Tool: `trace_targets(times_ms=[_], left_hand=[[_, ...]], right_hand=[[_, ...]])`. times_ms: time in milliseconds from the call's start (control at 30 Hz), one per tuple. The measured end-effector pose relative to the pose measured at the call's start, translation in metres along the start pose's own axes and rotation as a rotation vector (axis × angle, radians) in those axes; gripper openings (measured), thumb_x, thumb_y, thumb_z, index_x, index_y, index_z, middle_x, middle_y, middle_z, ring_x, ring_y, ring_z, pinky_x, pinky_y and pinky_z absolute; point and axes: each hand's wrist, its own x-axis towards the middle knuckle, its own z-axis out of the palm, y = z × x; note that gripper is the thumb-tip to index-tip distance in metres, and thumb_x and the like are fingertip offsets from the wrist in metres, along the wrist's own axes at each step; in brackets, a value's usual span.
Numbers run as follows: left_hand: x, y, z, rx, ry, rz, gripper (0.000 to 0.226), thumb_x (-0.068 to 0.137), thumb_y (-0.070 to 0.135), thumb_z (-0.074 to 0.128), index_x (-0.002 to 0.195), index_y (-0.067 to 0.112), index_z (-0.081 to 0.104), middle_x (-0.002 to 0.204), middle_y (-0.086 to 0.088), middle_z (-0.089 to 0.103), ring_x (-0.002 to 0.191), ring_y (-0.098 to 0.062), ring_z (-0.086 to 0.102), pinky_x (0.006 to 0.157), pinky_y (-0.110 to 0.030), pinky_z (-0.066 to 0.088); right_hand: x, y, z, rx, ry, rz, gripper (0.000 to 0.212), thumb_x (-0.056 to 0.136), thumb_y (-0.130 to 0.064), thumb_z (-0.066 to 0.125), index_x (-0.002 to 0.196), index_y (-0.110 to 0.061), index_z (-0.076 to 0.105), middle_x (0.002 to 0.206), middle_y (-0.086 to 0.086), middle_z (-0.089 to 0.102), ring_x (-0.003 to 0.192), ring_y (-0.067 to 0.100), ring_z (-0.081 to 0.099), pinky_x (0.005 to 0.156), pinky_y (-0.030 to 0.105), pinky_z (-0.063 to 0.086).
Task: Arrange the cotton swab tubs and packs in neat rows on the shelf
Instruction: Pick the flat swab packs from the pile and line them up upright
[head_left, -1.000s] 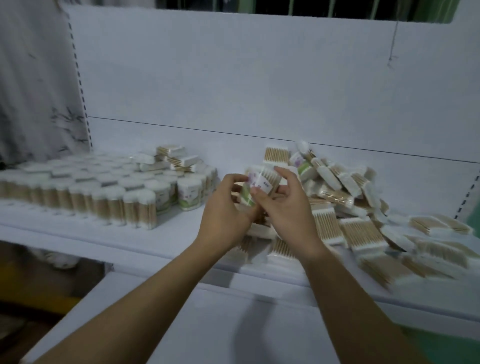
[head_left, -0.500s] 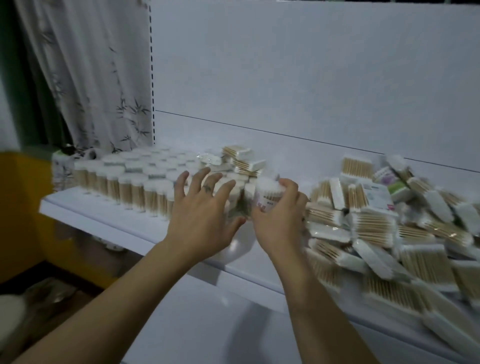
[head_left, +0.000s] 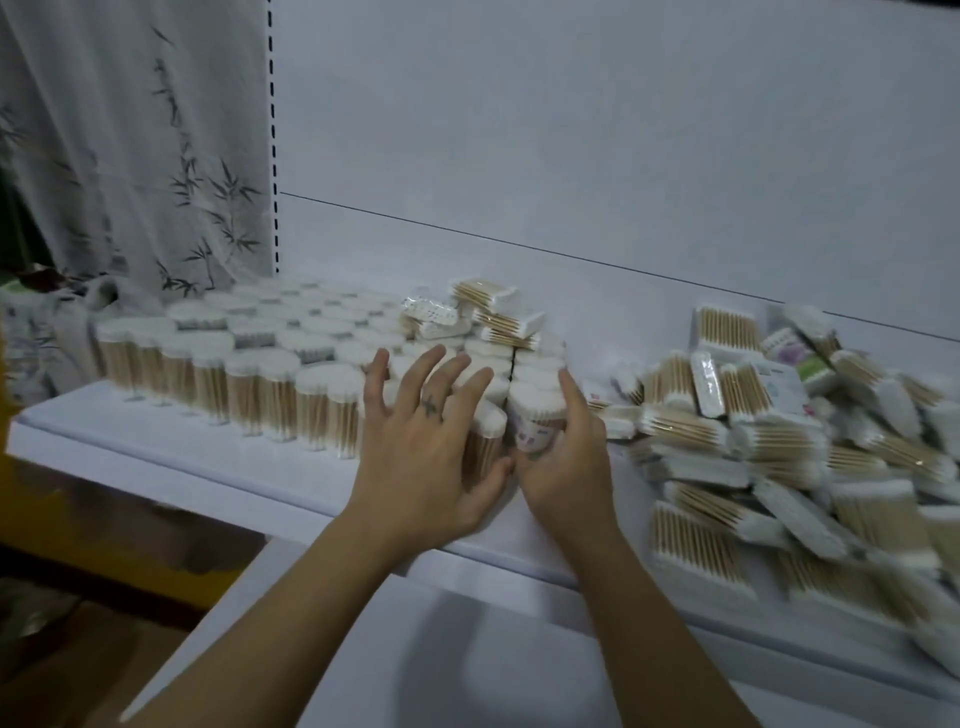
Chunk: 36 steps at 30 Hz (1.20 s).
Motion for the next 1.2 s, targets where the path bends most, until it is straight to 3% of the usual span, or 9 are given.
trace_targets(times_ms=[100,167,333,533,667,833,1000,1200], left_hand=[[0.001,0.000,0.001,0.014,-0.027,0.002,0.072,0.078,0.062,0.054,0.133,0.016,0.054,0.139,-0.009,0.052,0.139,-0.031,0.034,0.115,-0.062,0.009],[0.003,0.001,0.001,0.041,-0.047,0.002,0.071,0.078,0.062,0.053,0.132,0.015,0.055,0.138,-0.010,0.053,0.140,-0.032,0.034,0.115,-0.063,0.006],[-0.002,-0.001,0.001,0.055,-0.082,0.017,0.071,0.080,0.064,0.053,0.132,0.016,0.054,0.137,-0.010,0.054,0.141,-0.032,0.032,0.116,-0.062,0.000],[0.000,-0.006,0.001,0.067,-0.087,0.008,0.073,0.078,0.068,0.052,0.131,0.019,0.055,0.140,-0.011,0.052,0.141,-0.033,0.029,0.113,-0.067,0.000],[0.007,-0.007,0.003,0.078,-0.060,0.014,0.071,0.076,0.065,0.057,0.129,0.020,0.056,0.139,-0.012,0.052,0.141,-0.034,0.028,0.112,-0.068,-0.002],[0.003,0.000,0.005,0.047,-0.082,0.005,0.078,0.070,0.066,0.066,0.133,0.021,0.054,0.141,-0.011,0.051,0.142,-0.034,0.027,0.112,-0.066,-0.003],[0.001,-0.007,0.004,0.057,-0.070,0.022,0.085,0.064,0.066,0.070,0.132,0.018,0.054,0.139,-0.011,0.052,0.142,-0.034,0.030,0.112,-0.066,-0.003],[0.000,-0.007,0.006,0.062,-0.085,0.062,0.090,0.062,0.067,0.074,0.133,0.015,0.053,0.140,-0.013,0.052,0.142,-0.035,0.029,0.112,-0.065,-0.005]], right_hand=[[0.004,0.002,-0.002,0.004,0.055,-0.002,0.076,0.074,-0.012,0.077,0.141,-0.024,0.044,0.140,0.005,0.045,0.127,0.014,0.046,0.107,0.036,0.043],[0.006,0.003,-0.003,0.008,0.074,0.006,0.071,0.074,-0.011,0.074,0.137,-0.032,0.047,0.139,0.003,0.045,0.126,0.017,0.046,0.105,0.045,0.044],[0.002,0.001,-0.001,-0.043,0.042,0.002,0.048,0.080,-0.015,0.074,0.125,-0.027,0.060,0.131,0.005,0.050,0.120,0.012,0.046,0.104,0.038,0.042],[-0.001,-0.004,-0.001,-0.082,-0.033,0.045,0.054,0.082,-0.012,0.071,0.131,-0.028,0.053,0.134,0.005,0.048,0.123,0.013,0.043,0.099,0.018,0.033],[0.002,-0.008,-0.003,-0.063,-0.034,0.036,0.051,0.083,-0.019,0.071,0.132,-0.025,0.054,0.132,0.005,0.051,0.120,0.016,0.048,0.100,0.027,0.040],[0.002,-0.001,-0.006,-0.058,0.004,0.001,0.066,0.069,-0.049,0.062,0.130,-0.023,0.056,0.128,-0.004,0.053,0.122,0.016,0.051,0.105,0.038,0.043],[0.003,0.001,0.003,0.031,0.022,0.017,0.065,0.073,-0.052,0.066,0.134,-0.054,0.043,0.141,-0.008,0.050,0.131,0.013,0.046,0.107,0.047,0.042],[-0.006,-0.012,0.002,-0.045,0.118,-0.041,0.064,0.081,-0.044,0.065,0.140,-0.026,0.049,0.139,0.001,0.050,0.130,0.014,0.045,0.107,0.046,0.041]])
